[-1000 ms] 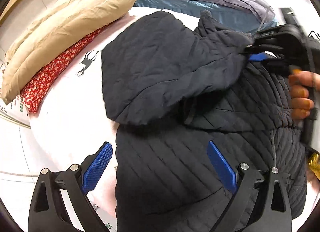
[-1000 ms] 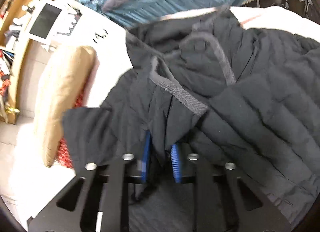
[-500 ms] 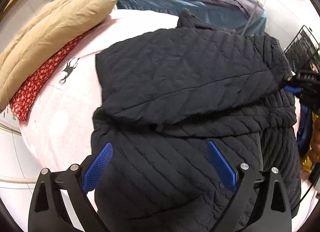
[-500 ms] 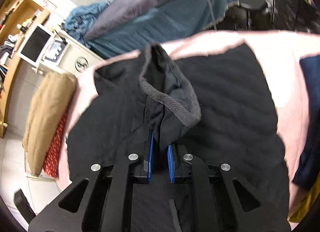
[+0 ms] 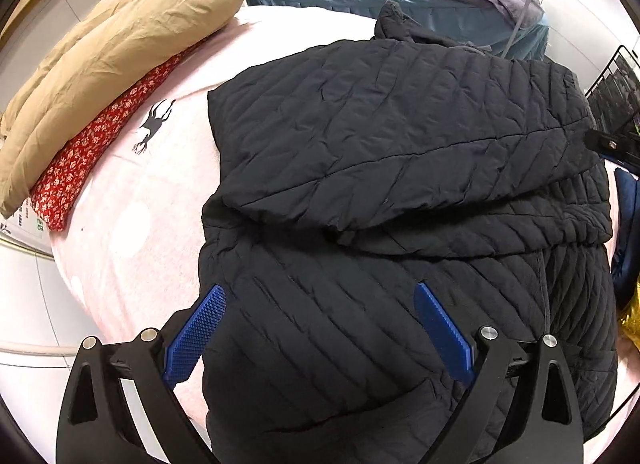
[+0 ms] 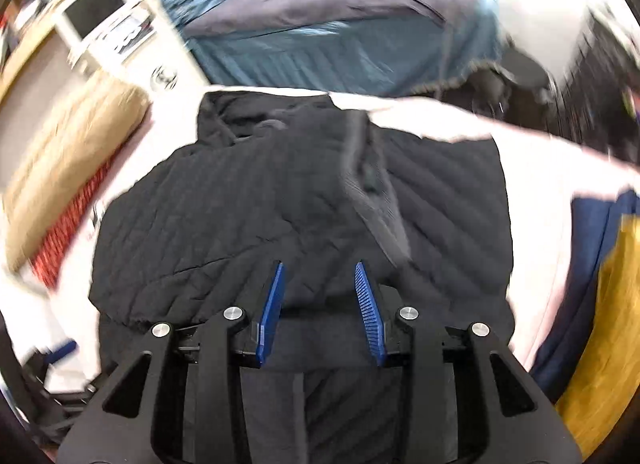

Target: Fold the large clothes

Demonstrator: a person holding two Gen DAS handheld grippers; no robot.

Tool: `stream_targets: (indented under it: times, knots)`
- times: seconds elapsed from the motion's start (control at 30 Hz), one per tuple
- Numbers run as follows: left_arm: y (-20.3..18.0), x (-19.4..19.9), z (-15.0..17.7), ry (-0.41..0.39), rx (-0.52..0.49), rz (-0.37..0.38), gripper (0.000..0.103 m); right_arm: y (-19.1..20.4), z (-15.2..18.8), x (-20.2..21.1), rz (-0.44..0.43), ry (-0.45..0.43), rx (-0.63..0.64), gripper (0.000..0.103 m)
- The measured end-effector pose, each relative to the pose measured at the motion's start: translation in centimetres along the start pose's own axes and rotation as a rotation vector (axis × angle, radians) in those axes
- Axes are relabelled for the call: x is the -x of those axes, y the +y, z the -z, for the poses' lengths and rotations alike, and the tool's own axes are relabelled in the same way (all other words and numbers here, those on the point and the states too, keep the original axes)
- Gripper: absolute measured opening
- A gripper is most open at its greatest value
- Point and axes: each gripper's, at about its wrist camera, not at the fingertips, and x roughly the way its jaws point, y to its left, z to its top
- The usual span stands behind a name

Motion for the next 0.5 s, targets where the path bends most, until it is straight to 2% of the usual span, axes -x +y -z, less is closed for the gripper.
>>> stream_targets:
  times: [0.07, 0.13, 0.3, 0.5]
  knots:
    - [-0.2, 0.0, -0.1, 0.000, -0.001, 0.000, 0.093, 0.7, -0.4, -1.3, 0.007, 0.025, 0.037, 0.038]
    - [-0.4, -0.1, -0.2, 0.000, 0.001, 0.001, 0.093, 0.9, -0.7, -3.3, 0.056, 0.078, 0.042, 0.037]
    - [-0.4, -0.7, 0.1, 0.023, 0.011, 0.001, 0.093, 0.0, -0.1, -7.7, 0.079, 0.203, -0.007, 0.037]
    - [0.3, -1.3, 0.5, 0.046, 0.017, -0.005, 0.093, 0.0, 0.4, -9.8, 0.094, 0.232, 0.020, 0.038]
